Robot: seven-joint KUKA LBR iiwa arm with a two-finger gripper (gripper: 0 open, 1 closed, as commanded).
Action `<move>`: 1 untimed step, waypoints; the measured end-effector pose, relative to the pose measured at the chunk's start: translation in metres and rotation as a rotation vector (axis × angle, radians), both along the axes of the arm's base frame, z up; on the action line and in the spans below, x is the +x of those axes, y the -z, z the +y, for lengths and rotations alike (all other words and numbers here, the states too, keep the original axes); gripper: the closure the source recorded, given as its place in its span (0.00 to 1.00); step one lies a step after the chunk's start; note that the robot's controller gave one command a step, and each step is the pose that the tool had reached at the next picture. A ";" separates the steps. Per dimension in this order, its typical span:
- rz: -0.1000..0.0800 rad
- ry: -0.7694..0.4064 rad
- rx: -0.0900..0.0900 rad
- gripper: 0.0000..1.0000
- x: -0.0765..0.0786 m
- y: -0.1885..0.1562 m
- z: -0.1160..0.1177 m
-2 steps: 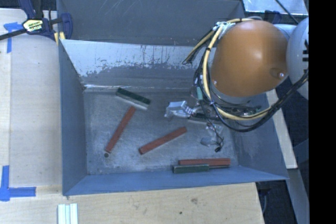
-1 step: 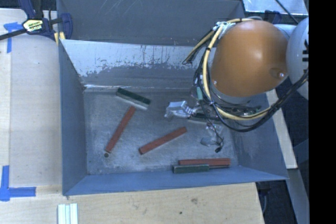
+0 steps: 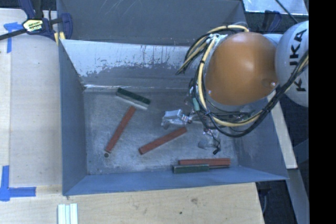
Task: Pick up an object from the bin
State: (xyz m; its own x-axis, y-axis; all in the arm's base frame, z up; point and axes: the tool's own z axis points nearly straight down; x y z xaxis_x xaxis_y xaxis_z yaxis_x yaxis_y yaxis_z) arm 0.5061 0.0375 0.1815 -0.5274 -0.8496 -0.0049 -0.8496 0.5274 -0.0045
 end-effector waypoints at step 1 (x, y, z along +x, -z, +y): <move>-0.002 -0.075 -0.001 0.00 0.030 0.065 0.013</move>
Offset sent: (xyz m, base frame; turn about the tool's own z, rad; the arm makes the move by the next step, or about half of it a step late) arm 0.0035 -0.0081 -0.1102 -0.1879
